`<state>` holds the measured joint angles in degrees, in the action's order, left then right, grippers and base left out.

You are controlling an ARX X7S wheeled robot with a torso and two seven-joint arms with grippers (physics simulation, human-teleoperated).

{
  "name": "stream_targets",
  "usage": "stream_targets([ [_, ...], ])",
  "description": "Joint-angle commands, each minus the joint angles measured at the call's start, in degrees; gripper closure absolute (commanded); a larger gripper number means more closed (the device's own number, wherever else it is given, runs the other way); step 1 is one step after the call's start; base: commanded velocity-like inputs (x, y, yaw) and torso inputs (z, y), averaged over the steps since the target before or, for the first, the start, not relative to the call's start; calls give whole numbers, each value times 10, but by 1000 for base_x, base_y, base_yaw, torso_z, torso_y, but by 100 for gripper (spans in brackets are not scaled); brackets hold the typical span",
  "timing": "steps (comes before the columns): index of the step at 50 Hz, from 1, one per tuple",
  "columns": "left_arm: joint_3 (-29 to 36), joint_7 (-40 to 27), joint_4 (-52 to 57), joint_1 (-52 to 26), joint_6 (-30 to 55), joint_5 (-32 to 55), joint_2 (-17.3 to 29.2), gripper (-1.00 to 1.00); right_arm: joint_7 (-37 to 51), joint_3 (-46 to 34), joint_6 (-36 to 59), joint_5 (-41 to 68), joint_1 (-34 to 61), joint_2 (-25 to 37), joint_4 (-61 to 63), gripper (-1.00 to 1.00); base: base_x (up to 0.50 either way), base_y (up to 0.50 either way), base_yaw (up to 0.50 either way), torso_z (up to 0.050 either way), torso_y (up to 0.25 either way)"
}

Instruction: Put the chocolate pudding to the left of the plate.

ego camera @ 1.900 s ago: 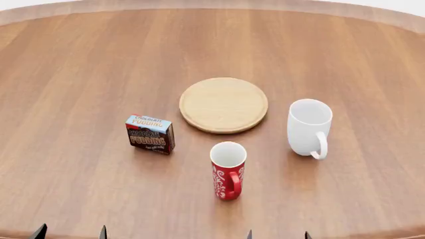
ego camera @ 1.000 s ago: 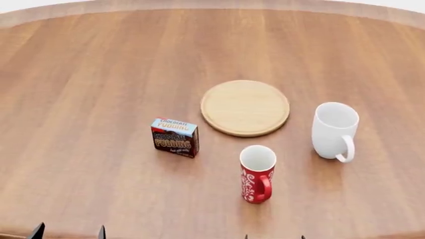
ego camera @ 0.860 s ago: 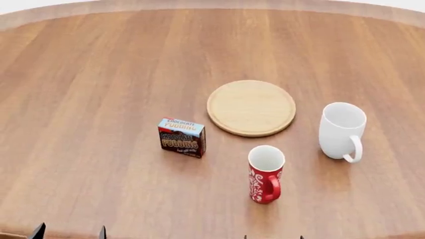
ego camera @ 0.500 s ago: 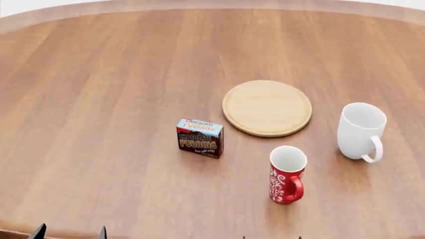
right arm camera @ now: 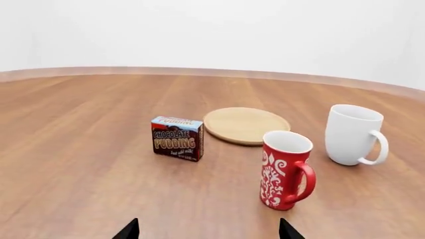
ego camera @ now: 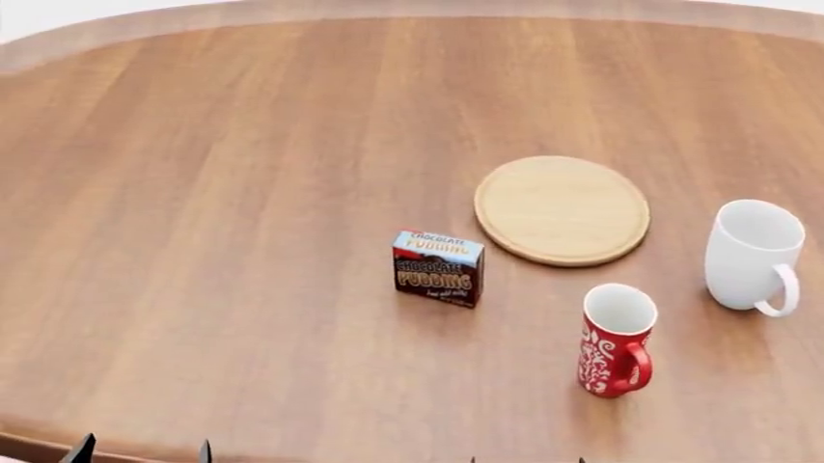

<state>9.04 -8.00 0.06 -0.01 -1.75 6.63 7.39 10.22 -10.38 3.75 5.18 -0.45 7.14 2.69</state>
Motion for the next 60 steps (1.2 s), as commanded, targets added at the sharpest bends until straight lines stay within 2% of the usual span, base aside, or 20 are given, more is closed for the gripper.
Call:
stream_targets([
  [1, 7, -6, -2, -2, 1, 3, 4, -100, 6, -7, 0, 3, 1, 5, 0, -100, 0, 191, 0, 0, 0],
  [19, 15, -13, 1, 0, -3, 9, 11, -100, 10, -13, 0, 15, -2, 13, 7, -100, 0, 306, 0, 0, 0],
  [29, 19, -21, 6, 2, -5, 8, 14, -100, 12, -15, 3, 26, -3, 16, 12, -100, 0, 28, 0, 0, 0],
  [34, 23, -72, 43, 21, -16, -54, 18, -100, 27, -13, -3, 19, -23, 21, 55, -100, 0, 0, 0, 0, 0],
  [37, 20, -77, 96, 42, 5, -53, 23, -100, 59, -7, -12, -10, -45, 24, 101, -100, 0, 0, 0, 0, 0],
  [39, 17, -103, 134, 62, -5, -85, 25, -100, 79, -5, -34, -32, -60, 25, 119, -100, 0, 0, 0, 0, 0],
  [43, 18, -126, 176, 85, -13, -119, 30, -100, 86, -6, -14, -36, -71, 27, 149, -100, 143, 0, 0, 0, 0],
  [51, 11, -135, 272, 135, -12, -125, 43, -100, 98, -1, -1, -48, -127, 45, 260, -100, 147, 0, 0, 0, 0],
  [60, 14, -135, 253, 123, -13, -117, 44, -100, 97, -6, 2, -41, -114, 46, 242, -100, 300, 0, 0, 0, 0],
])
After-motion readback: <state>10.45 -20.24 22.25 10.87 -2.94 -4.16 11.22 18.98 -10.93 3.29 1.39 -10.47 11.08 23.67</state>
